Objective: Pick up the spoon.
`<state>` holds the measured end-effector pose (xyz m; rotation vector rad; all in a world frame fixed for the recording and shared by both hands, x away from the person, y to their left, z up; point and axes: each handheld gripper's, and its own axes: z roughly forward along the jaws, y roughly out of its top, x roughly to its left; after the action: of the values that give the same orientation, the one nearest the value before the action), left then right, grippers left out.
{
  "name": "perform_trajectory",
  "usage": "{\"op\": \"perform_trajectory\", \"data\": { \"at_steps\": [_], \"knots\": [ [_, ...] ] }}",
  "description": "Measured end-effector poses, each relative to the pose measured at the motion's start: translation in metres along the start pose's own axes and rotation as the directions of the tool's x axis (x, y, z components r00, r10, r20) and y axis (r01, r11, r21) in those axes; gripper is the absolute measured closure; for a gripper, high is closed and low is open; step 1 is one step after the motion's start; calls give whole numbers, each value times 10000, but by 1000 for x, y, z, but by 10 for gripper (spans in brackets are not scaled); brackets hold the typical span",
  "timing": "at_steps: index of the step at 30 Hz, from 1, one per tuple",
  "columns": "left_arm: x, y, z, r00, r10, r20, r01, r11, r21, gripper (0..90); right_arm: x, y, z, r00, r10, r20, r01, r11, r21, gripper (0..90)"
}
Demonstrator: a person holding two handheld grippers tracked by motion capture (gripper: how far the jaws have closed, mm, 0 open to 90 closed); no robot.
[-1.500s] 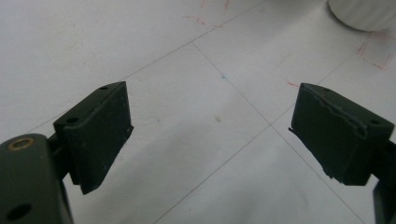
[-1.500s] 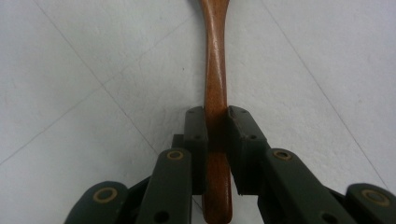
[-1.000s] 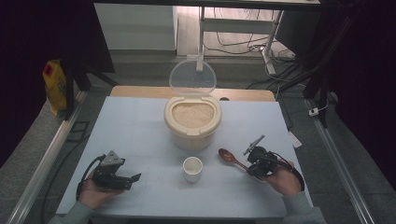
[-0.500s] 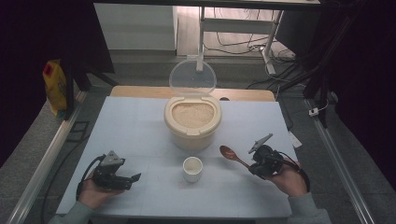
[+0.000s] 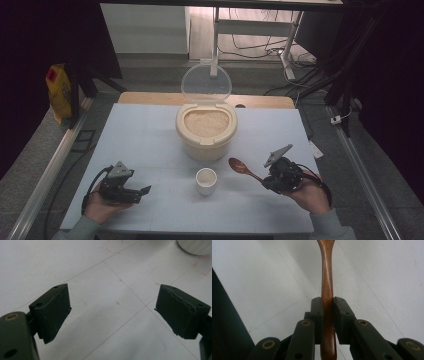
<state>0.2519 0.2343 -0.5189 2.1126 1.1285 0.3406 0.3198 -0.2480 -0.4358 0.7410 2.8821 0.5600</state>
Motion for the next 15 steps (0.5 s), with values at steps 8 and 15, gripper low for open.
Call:
{"op": "perform_trajectory", "data": {
  "at_steps": [8, 15],
  "knots": [
    [0, 0, 1, 10000, -23, -12, 23, 10000, -7, 122, 9, 5, -8, 9989, -365, -278, 354, 9986, -388, 780],
    [-1, 1, 0, 10000, 14, -14, -14, 10000, -94, 123, 20, 13, -9, 9966, -736, -374, 714, 9958, -571, 780]
  ]
}}
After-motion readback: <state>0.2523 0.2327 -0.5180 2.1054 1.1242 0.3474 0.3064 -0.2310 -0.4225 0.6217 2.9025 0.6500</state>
